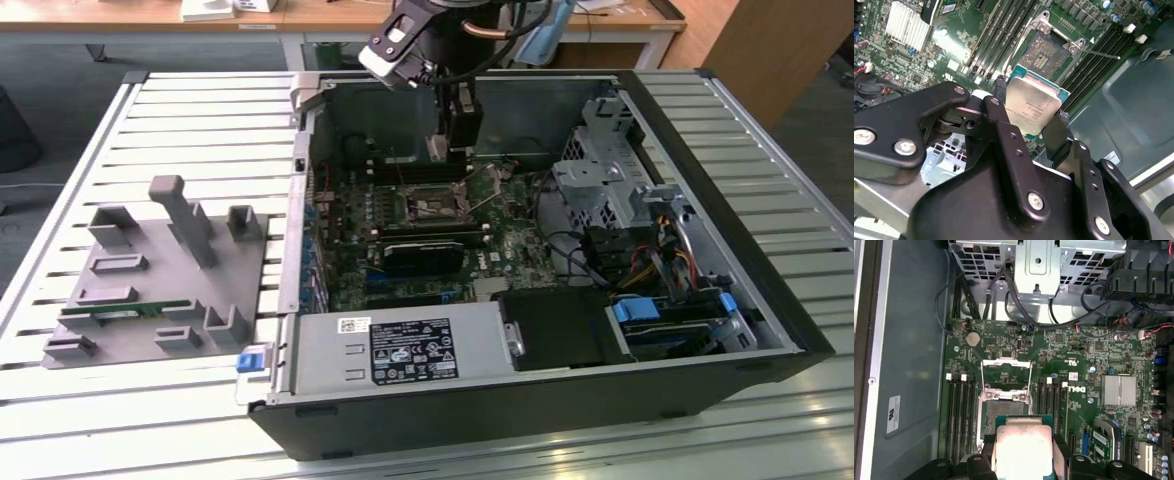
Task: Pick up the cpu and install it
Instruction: 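Place the cpu into insertion slot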
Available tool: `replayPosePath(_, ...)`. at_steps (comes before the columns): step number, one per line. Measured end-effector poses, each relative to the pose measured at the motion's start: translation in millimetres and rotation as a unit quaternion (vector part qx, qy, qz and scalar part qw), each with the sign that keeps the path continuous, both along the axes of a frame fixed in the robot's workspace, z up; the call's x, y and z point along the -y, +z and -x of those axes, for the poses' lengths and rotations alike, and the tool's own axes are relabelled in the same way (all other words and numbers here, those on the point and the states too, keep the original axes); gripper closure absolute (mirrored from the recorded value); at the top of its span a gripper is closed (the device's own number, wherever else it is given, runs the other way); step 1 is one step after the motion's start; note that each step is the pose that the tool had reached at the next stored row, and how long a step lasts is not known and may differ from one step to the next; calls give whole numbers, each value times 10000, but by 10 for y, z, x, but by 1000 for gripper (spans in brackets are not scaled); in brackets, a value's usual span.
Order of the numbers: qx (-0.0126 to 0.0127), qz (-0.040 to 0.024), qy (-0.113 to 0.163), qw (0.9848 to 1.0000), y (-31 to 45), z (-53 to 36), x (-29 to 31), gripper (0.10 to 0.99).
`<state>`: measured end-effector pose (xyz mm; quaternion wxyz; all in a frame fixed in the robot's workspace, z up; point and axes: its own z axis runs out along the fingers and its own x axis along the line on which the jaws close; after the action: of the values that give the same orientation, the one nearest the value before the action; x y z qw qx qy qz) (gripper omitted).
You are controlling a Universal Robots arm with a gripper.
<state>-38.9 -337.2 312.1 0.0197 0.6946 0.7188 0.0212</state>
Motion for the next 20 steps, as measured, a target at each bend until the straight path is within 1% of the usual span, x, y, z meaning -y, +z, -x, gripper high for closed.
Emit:
replayPosePath(6, -20, 0, 0, 10000, -62, 0, 0, 549)
replayPosePath(11, -31, 4, 1, 10000, -140, -1, -5, 549)
replayPosePath(13, -41, 3, 0, 10000, -175, 0, -5, 549)
replayPosePath(15, -60, 3, 0, 10000, -204, 0, -5, 549)
replayPosePath(16, -66, 4, 0, 10000, -214, 0, -5, 549)
replayPosePath(20, -68, 4, 0, 10000, -245, 0, -5, 549)
